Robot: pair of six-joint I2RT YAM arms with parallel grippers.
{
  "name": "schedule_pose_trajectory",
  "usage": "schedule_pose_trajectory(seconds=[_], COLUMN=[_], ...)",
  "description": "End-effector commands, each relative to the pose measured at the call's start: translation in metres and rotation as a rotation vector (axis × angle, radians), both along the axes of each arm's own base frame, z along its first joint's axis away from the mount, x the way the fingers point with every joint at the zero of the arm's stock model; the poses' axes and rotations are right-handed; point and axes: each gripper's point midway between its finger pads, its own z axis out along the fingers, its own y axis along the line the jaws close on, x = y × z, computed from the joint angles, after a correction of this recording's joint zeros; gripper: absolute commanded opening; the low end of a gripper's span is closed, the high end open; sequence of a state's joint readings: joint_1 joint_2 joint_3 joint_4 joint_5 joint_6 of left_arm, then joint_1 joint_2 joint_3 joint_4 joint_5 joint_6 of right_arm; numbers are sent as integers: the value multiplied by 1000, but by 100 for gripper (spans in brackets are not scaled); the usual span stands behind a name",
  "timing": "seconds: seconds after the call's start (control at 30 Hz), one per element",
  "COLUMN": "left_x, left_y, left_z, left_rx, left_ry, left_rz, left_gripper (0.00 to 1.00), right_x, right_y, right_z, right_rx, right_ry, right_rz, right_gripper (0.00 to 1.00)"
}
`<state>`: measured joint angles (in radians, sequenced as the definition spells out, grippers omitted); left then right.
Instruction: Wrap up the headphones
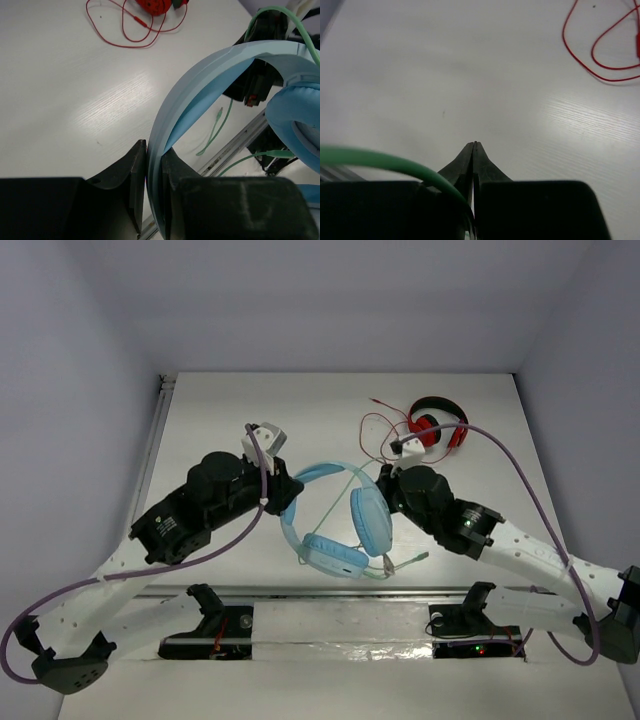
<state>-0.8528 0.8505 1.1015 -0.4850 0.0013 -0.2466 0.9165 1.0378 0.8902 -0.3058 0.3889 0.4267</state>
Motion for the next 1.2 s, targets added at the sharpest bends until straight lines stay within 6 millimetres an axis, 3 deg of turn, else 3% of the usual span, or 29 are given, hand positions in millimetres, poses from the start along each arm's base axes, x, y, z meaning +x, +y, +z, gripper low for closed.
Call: schedule_pose_trajectory(seconds=[0.0,0.1,0.17,0.27,0.3,0.37,0.43,0.63,0.77,0.9,1.17], left_x=[-8,-6,-7,-7,-5,-3,-2,-3,-1,13,31], left_y=[-5,-4,-5,-6,-7,-4,-4,-7,-7,-1,6], left_z=[96,114,132,143,146,155,165,197,209,212,226], left_rx=[-304,-365,-426,-462,-473,-498,-525,-608,-648,-666,-688], left_ry=[-140,-150,-169,-175,-173,-191,-201,-225,-228,-239,-271], left_rz=[-26,1,-5,-3,4,22,27,15,23,111,208], left_gripper=[0,0,0,0,0,0,0,0,0,0,0], right_x=[-6,-28,-37,-48,-51,-58,-61,-77,-80,-80,-87], right_y=[20,35,42,55,58,63,67,82,89,104,114], right_z=[43,65,70,72,61,67,57,55,47,28,3], right_rx=[251,415,460,490,492,549,561,650,672,668,705], right_ry=[-85,-141,-167,-179,-163,-180,-162,-158,-136,-73,37], right_rz=[69,211,282,378,397,442,465,583,617,654,690], right_gripper=[7,13,15,16,16,18,19,19,26,27,10])
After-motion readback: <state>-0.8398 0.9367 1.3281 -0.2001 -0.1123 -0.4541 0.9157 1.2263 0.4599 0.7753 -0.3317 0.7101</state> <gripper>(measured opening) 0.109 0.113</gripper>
